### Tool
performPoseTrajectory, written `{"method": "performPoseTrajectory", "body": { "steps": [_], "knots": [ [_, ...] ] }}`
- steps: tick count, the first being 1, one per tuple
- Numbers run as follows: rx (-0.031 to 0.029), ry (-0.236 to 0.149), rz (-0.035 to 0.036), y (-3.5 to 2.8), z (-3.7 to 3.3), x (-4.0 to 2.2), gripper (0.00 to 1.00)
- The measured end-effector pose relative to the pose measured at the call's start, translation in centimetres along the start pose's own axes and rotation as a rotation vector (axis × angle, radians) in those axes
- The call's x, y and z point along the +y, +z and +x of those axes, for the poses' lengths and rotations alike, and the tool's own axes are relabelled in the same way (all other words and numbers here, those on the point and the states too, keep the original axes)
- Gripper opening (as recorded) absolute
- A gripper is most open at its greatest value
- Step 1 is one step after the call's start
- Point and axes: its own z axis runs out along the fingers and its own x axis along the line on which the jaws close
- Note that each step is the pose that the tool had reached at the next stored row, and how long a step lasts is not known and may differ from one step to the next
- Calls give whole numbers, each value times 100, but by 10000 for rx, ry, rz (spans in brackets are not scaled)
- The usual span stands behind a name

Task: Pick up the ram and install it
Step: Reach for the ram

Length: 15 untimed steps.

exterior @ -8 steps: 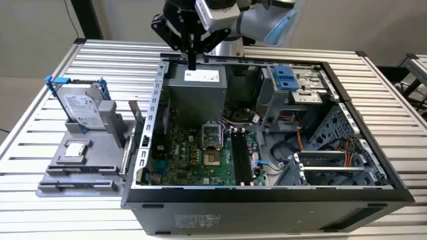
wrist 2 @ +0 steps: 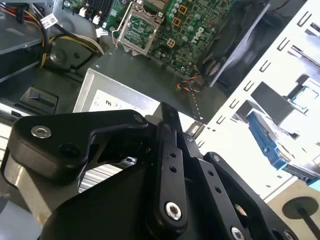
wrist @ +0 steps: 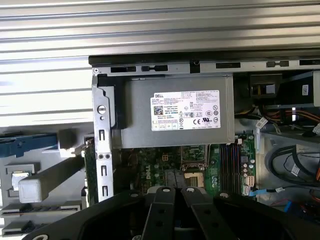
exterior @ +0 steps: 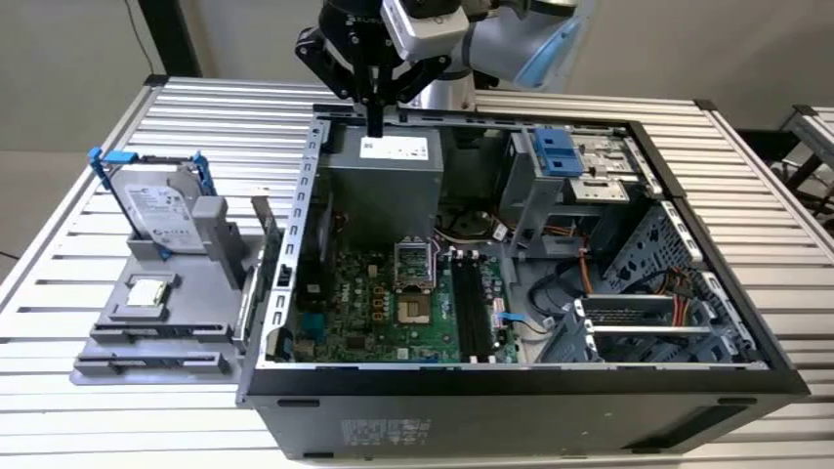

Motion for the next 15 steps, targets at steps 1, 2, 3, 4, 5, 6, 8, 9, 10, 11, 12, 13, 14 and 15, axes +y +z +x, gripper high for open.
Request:
{"method": "performPoseTrajectory", "body": {
  "steps": [1,2,3,4,5,6,8,9,10,11,12,13,14,15],
  "knots": [
    [1,0,0,0,0,0,0],
    [1,0,1,0,0,0,0],
    [1,0,0,0,0,0,0],
    [1,0,0,0,0,0,0],
    [0,-1,1,0,1,0,0],
    [1,1,2,-1,9,-1,0],
    [1,-1,2,-2,55,-4,0],
    [1,0,2,-2,78,-5,0],
    [1,0,1,-3,105,-7,0],
    [0,0,1,-3,131,-9,0],
    [1,1,1,-4,156,-11,0],
    [0,0,0,-4,190,-13,0],
    [0,-1,1,-5,224,-16,0],
    [0,0,0,-6,258,-18,0]
  ]
}}
